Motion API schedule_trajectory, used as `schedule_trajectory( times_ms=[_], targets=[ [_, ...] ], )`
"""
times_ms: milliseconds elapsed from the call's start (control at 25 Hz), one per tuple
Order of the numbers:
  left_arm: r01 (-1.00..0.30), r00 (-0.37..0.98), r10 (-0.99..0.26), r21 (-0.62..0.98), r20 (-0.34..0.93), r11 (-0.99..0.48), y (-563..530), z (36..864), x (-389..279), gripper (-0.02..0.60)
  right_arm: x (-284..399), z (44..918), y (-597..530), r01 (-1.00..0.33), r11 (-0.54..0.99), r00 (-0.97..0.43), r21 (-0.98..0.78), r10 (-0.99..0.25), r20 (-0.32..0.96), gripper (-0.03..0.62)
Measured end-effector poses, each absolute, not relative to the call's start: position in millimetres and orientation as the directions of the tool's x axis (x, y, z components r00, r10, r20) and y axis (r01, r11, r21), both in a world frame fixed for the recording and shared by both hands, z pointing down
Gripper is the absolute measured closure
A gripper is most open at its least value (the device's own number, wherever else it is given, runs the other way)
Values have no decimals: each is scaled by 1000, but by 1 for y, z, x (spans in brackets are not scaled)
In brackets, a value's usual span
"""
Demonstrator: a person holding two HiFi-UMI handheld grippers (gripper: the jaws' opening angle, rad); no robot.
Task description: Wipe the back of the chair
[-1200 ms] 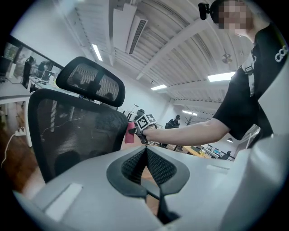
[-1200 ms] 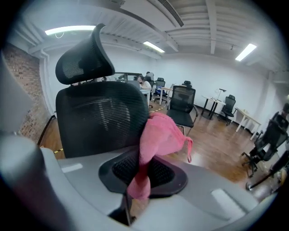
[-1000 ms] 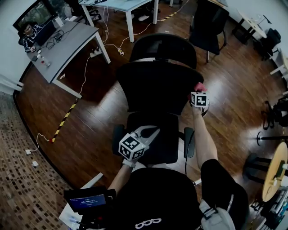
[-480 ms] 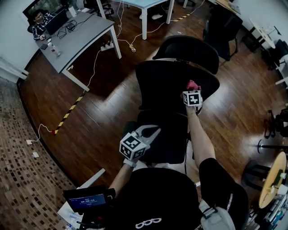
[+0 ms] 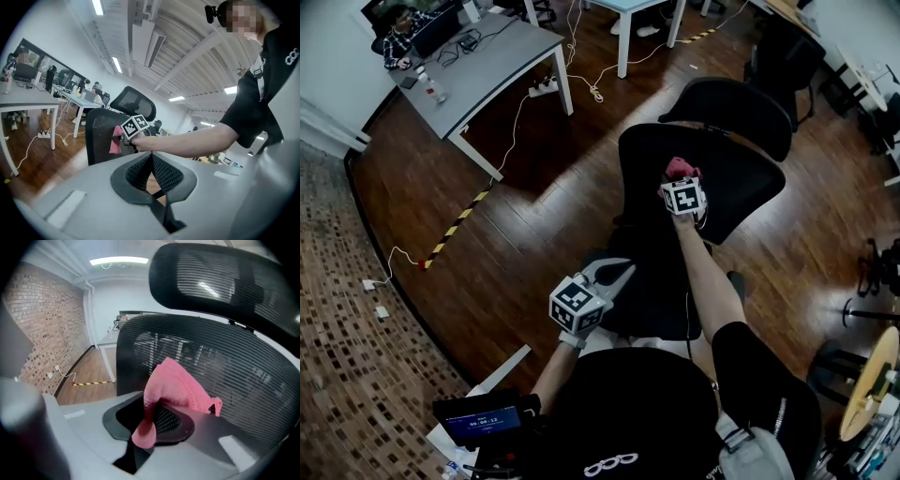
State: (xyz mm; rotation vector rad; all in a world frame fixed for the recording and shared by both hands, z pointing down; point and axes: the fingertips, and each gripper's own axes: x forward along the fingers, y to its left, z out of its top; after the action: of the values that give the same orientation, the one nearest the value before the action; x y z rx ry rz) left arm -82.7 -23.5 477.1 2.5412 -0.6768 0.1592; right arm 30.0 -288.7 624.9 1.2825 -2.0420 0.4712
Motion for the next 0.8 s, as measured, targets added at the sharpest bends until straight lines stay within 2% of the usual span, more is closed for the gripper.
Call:
schedule_trajectory(
  times_ms=[520,720,800],
  targets=[
    [-605,792,-549,457,265,-652,-30,481,-166,597,-126,635,-300,-763,647,-478,-10,-553,682,548],
    [-633,772,-565,441,292,-636,-29,489,-183,597,-180,649,-282,-651,757,-587,-62,-450,673,548],
    [-639,768,-566,432,302,-637,-29,494,-186,597,-186,658,-274,-622,780,-591,-61,-417,691,548]
  ],
)
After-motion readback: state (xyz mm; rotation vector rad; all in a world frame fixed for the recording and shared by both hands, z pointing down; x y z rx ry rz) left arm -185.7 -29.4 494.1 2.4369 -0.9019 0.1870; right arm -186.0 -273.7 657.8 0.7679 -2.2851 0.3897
